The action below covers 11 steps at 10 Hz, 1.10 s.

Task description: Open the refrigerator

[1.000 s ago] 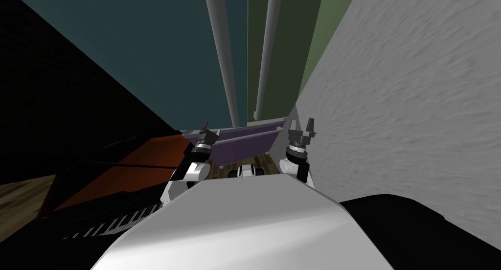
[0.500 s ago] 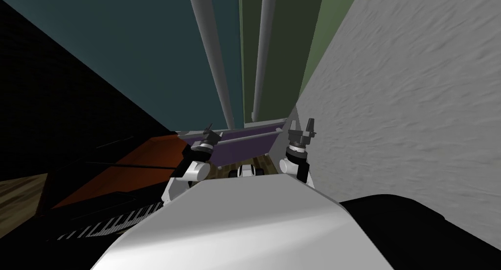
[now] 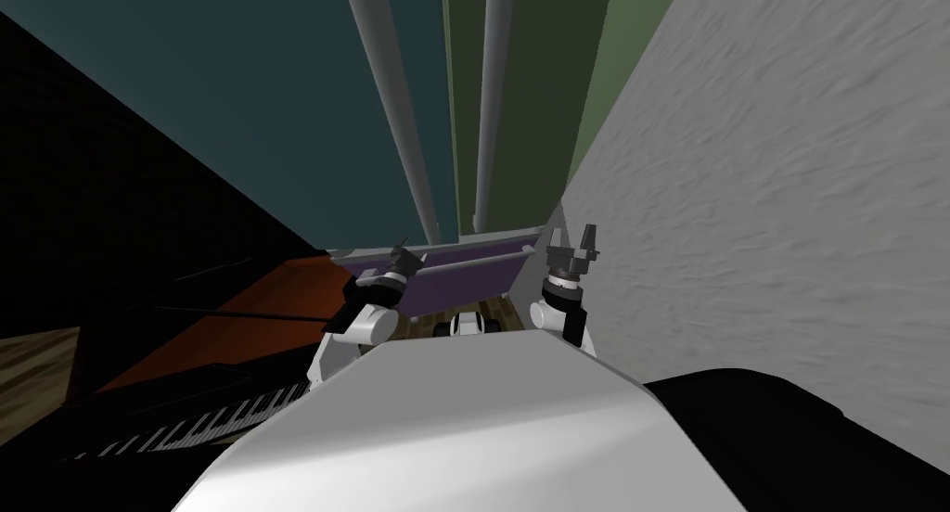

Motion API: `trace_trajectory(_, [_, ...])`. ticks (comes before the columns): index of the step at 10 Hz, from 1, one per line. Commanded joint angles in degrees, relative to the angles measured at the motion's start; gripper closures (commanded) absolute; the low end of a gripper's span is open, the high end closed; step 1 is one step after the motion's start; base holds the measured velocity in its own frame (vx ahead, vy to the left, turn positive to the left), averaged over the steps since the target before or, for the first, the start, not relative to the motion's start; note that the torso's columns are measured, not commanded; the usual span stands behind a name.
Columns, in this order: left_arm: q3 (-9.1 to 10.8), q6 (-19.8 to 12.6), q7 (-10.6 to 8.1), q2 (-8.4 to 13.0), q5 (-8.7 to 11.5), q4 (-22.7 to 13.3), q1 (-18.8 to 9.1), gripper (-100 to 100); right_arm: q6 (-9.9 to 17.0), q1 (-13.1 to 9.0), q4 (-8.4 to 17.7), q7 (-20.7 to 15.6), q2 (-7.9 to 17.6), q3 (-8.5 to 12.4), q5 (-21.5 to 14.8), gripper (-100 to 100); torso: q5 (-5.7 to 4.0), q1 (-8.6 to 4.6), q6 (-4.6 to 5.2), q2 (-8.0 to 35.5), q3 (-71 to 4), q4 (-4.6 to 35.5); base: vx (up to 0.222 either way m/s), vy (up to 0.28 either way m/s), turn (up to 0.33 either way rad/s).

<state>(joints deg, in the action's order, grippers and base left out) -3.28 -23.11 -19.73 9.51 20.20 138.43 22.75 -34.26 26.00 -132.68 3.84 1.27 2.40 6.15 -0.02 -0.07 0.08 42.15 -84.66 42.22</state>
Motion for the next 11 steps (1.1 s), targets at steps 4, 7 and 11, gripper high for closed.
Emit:
trace_trajectory(4, [-0.76, -9.04, -2.11, -2.57, 3.96, 3.45, -0.2, -100, 0.0, 0.0, 0.0, 0.0, 0.0, 0.0, 0.0, 0, 0.02, 0.07, -0.08, 0.14, 0.11, 0.07, 0.032, -0.074, 0.046])
trace_trajectory(7, [-1.04, -12.76, -2.97, -6.98, 5.57, 7.28, -0.29, -100, 0.0, 0.0, 0.0, 0.0, 0.0, 0.0, 0.0, 0, 0.02, 0.08, -0.08, 0.13, 0.1, 0.07, 0.028, -0.069, 0.034])
trace_trajectory(11, [-1.16, -14.35, -3.36, -12.11, 6.27, 11.42, -0.32, -100, 0.0, 0.0, 0.0, 0.0, 0.0, 0.0, 0.0, 0, 0.05, 0.16, -0.08, 0.17, 0.12, 0.07, 0.013, -0.027, 0.01])
